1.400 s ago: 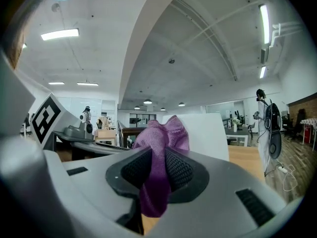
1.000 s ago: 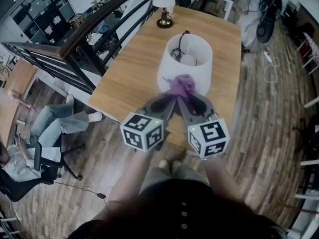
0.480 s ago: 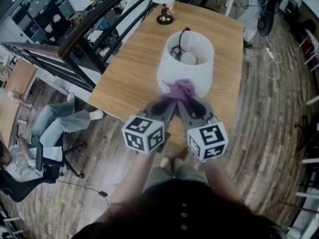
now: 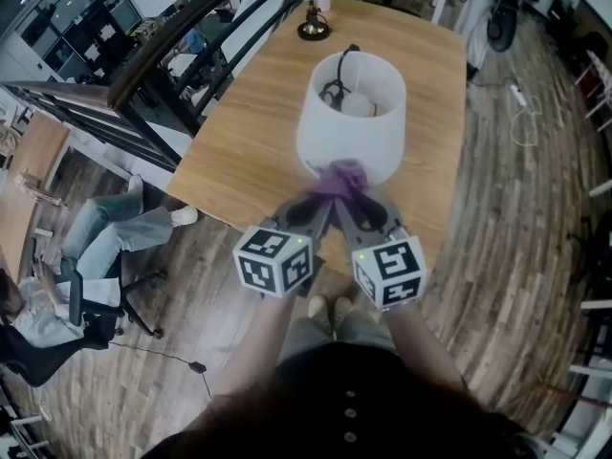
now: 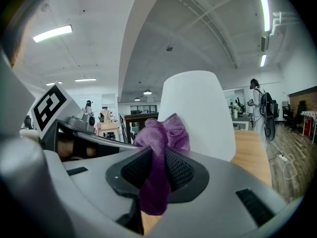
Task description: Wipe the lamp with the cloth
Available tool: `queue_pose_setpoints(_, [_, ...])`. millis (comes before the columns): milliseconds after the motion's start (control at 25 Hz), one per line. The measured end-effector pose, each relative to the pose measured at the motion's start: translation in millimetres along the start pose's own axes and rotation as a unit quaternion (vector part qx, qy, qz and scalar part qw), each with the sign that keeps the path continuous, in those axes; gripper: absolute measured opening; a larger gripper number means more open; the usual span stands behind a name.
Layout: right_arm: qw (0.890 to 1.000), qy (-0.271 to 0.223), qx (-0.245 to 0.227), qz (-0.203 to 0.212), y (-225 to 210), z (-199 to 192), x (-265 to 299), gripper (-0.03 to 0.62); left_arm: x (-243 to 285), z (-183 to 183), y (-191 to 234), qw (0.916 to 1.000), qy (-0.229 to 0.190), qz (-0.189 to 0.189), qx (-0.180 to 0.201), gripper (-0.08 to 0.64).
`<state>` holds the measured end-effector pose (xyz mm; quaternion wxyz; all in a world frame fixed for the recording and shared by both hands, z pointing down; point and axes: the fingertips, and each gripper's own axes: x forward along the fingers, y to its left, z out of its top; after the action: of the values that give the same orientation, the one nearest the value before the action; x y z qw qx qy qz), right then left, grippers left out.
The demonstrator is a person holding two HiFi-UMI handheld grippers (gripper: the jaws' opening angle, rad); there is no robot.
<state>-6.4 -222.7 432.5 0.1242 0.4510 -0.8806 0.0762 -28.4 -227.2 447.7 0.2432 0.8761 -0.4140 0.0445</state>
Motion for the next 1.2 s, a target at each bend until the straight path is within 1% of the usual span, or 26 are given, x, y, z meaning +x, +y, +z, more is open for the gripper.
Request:
queue_pose_setpoints(240, [1.0, 0.01, -0.003, 0.002, -1, -14, -3, 0.086, 3, -14, -2, 0.9997, 0.023, 0.0, -0.001, 0.009])
queue_pose_setpoints(400, [1.0, 0.013, -0.004, 0.004, 1, -15, -7, 0.086, 2, -13, -3, 0.9998, 0.015, 0.009, 0.002, 0.011])
queue_pose_setpoints(560, [1.0, 0.003, 0.005, 0.001, 2, -8, -15, 0.086, 0, -7, -10, 0.9998, 0.013, 0.004, 0.011, 0.009])
queue_pose_setpoints(760, [1.0, -0.022, 0.006, -0.001, -5, 14, -24, 0.086, -2, 13, -24, 0.9996, -0.01, -0.001, 0.026, 0.009])
queue_pose_setpoints(1040, [0.998, -0.065, 0.008, -0.023, -24, 53, -42, 0.086, -3, 52, -54, 0.9969, -0.054, -0.032, 0.046, 0.009])
queue_pose_setpoints(1200, [0.995, -0.096, -0.005, -0.029, -32, 82, -53, 0.086, -5, 79, -71, 0.9936, -0.078, -0.051, 0.063, 0.009])
